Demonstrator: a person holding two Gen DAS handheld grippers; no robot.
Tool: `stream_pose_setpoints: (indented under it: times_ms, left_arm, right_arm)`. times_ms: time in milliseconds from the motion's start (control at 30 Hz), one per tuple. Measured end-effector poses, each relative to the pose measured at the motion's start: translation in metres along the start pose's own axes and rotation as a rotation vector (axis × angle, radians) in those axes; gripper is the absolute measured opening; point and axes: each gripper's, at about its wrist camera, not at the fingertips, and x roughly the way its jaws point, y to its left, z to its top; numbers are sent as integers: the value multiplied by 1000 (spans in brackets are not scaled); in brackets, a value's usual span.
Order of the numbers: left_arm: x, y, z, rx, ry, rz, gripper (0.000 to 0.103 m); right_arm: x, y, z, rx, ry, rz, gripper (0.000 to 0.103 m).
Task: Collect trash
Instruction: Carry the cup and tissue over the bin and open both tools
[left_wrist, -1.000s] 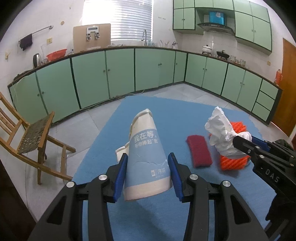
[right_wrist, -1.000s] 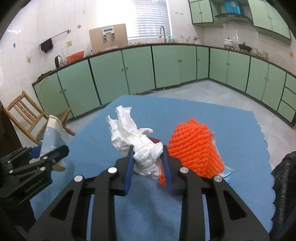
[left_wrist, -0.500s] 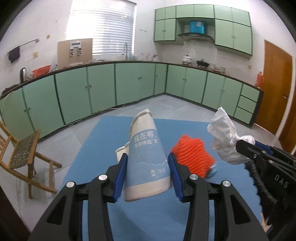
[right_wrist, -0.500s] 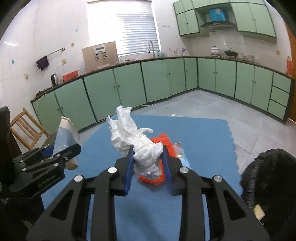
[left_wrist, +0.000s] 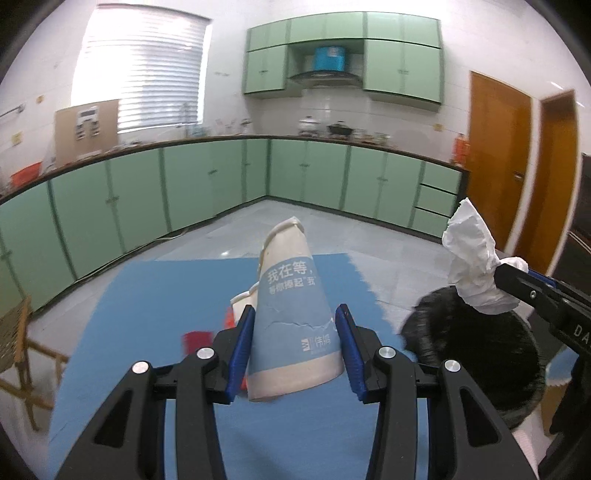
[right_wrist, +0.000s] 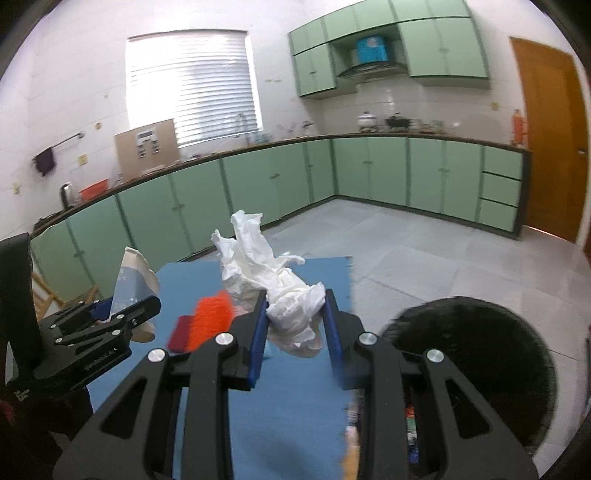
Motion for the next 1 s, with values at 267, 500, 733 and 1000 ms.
stream_pose_setpoints:
  times_ms: [267, 500, 733, 1000]
  left_arm:
    - [26, -81, 5, 60, 4, -147, 44]
    - [55, -155, -1, 120, 23, -278, 44]
    - [85, -209, -16, 160, 71, -358, 44]
    - [120, -244, -33, 180, 148, -382, 45]
  right_arm:
    - [-24, -77, -12, 47, -13, -143, 27]
    - [-32, -145, -40, 104, 12, -261, 27]
    - [-29, -194, -72, 156, 56, -320, 27]
    - [-2, -226, -94, 181, 123, -346, 29]
